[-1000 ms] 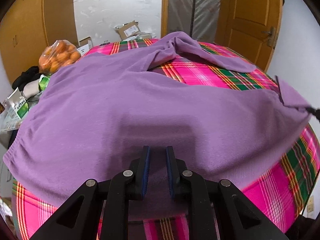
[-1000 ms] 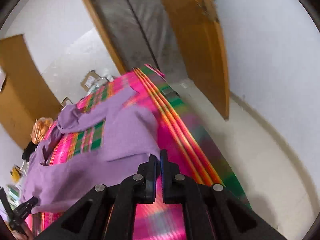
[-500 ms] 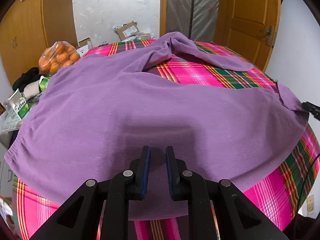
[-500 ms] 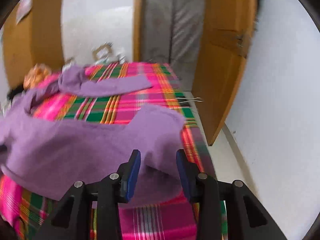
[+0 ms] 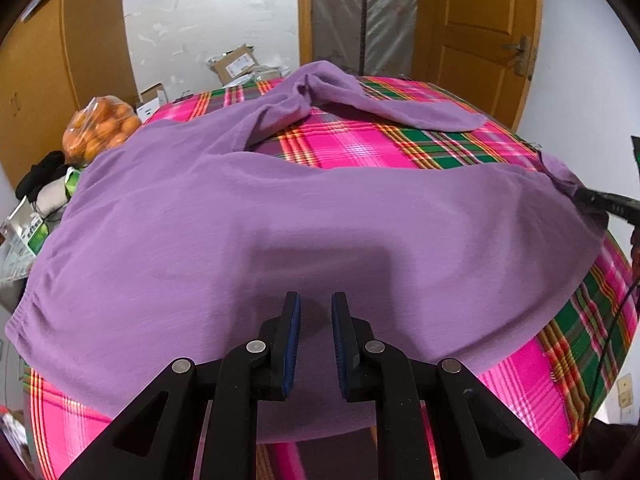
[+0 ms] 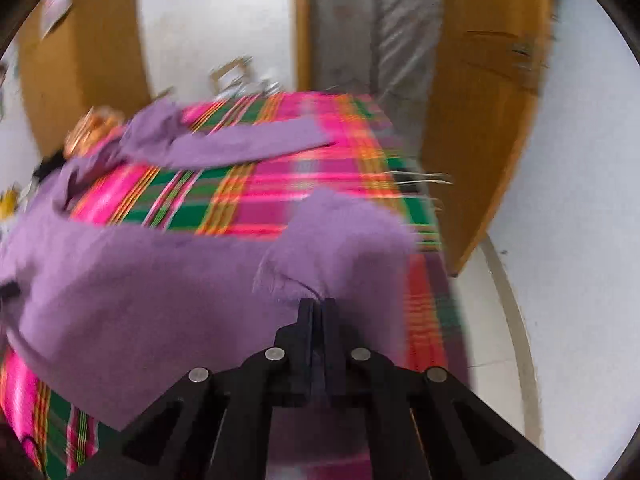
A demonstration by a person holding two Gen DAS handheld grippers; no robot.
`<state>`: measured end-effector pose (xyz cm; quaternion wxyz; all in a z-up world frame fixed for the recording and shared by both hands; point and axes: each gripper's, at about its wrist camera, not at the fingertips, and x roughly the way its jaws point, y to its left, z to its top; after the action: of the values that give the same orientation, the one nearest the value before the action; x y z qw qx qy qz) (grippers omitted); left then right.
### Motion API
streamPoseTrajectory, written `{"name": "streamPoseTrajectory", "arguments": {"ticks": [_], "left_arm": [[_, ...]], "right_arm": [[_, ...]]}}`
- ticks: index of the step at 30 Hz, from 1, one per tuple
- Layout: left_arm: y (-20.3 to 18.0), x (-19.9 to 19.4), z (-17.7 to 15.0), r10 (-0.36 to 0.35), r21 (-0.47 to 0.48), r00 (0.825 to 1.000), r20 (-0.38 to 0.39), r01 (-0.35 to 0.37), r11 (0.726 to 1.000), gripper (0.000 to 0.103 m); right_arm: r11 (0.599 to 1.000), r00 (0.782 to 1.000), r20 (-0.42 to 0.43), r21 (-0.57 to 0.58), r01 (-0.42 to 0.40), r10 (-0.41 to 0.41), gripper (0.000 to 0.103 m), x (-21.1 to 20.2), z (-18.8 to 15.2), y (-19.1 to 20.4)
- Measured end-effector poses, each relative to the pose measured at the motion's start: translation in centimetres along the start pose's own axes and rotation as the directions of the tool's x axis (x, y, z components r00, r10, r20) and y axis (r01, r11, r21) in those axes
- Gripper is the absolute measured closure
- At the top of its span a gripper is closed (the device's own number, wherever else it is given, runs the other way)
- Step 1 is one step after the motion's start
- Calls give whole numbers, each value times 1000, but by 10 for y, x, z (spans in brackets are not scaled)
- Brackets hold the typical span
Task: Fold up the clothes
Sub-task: 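Fold the held sleeve across the sweater body and open the right gripper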
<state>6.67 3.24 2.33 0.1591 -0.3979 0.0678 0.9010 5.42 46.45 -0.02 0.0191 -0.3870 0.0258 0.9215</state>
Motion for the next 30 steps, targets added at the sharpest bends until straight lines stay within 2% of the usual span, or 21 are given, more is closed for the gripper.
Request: {"name": "streamPoseTrajectory", "arguments": {"ticks": [4, 7, 9, 11, 13, 15, 16, 20, 24, 26, 28, 30], "left_arm": [[-10, 2, 2, -30, 26, 1000, 2, 30, 999, 87], [-21, 2, 4, -66, 48, 998, 3, 66, 997, 87], [-28, 2, 6, -93, 62, 996, 6, 93, 994, 87], [-38, -2, 7, -136, 83, 991, 15, 134, 987, 87], [-48, -6, 9, -173, 105, 985, 24, 170, 980, 87], [-56, -9, 9, -206, 127, 978, 29, 200, 971, 81], [-62, -9, 8, -219, 141, 975, 27, 213, 967, 78], [-83, -10, 4, -264, 199, 964, 10, 257, 946, 75], [-102, -5, -1, -293, 245, 956, -19, 289, 925, 73], [-111, -1, -3, -291, 262, 956, -33, 289, 921, 73], [-119, 1, -5, -283, 284, 959, -32, 280, 917, 73], [-124, 0, -6, -281, 302, 959, -30, 276, 912, 73]], "right_arm": [[974, 995, 85, 224, 33, -53, 99, -32, -16, -55], [920, 990, 102, 388, 47, -94, 99, -49, -38, -96], [878, 993, 99, 479, 10, -65, 98, -52, -54, -116], [837, 994, 105, 544, -57, -1, 97, -49, -67, -126], [792, 990, 120, 597, -129, 70, 88, -46, -80, -133], [734, 978, 147, 647, -207, 146, 62, -41, -91, -139], [710, 973, 153, 665, -231, 174, 59, -39, -95, -141], [636, 955, 137, 719, -279, 264, 58, -22, -103, -144], [558, 923, 136, 761, -330, 360, 58, -5, -104, -145], [537, 917, 138, 773, -336, 375, 58, 1, -101, -145], [532, 920, 148, 777, -335, 363, 58, 4, -95, -146], [530, 925, 165, 779, -335, 343, 71, 3, -92, -147]]}}
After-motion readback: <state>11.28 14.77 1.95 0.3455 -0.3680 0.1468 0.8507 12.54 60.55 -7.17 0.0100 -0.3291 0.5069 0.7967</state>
